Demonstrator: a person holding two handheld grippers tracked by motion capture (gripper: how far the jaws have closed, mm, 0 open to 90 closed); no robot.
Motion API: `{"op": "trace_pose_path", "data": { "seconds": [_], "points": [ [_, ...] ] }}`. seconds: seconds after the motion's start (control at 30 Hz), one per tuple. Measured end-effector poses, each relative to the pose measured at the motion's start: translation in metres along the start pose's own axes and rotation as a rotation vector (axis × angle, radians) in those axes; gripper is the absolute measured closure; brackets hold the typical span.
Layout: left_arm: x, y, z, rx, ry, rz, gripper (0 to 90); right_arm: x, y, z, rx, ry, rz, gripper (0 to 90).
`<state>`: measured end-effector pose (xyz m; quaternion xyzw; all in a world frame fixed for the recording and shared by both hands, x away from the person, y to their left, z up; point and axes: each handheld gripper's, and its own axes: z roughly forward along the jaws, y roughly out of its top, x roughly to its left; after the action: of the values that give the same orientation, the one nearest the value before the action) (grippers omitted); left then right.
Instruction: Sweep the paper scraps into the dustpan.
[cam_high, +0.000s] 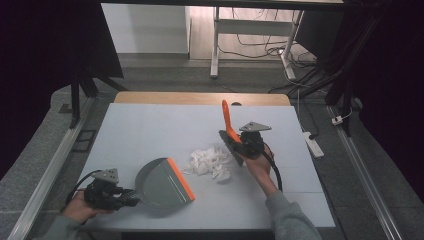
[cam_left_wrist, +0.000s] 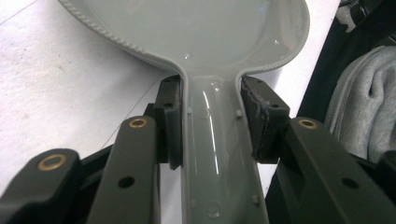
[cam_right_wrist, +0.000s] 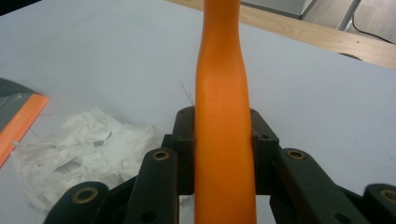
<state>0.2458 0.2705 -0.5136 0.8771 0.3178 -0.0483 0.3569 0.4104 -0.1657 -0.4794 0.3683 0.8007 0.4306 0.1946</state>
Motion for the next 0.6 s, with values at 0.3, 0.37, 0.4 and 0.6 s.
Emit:
{"op": "trace_pose_path", "data": {
  "seconds": [0.3,0.37,0.4,0.6],
  "points": [
    [0.002,0.005,0.008,0.01,-0.009,0.001,61.6,0.005,0.007,0.015,0.052,-0.01,0.018,70.5],
    [0.002,0.006,0.009,0.013,-0.009,0.003,61.6,0.009,0.009,0.021,0.071,-0.008,0.022,70.6],
    [0.002,0.007,0.01,0.016,-0.007,0.003,61.6,0.011,0.009,0.024,0.077,-0.006,0.021,70.6],
    [0.002,0.008,0.012,0.011,-0.008,-0.004,61.6,0.028,0.012,0.035,0.107,0.018,-0.015,70.6]
  ]
}}
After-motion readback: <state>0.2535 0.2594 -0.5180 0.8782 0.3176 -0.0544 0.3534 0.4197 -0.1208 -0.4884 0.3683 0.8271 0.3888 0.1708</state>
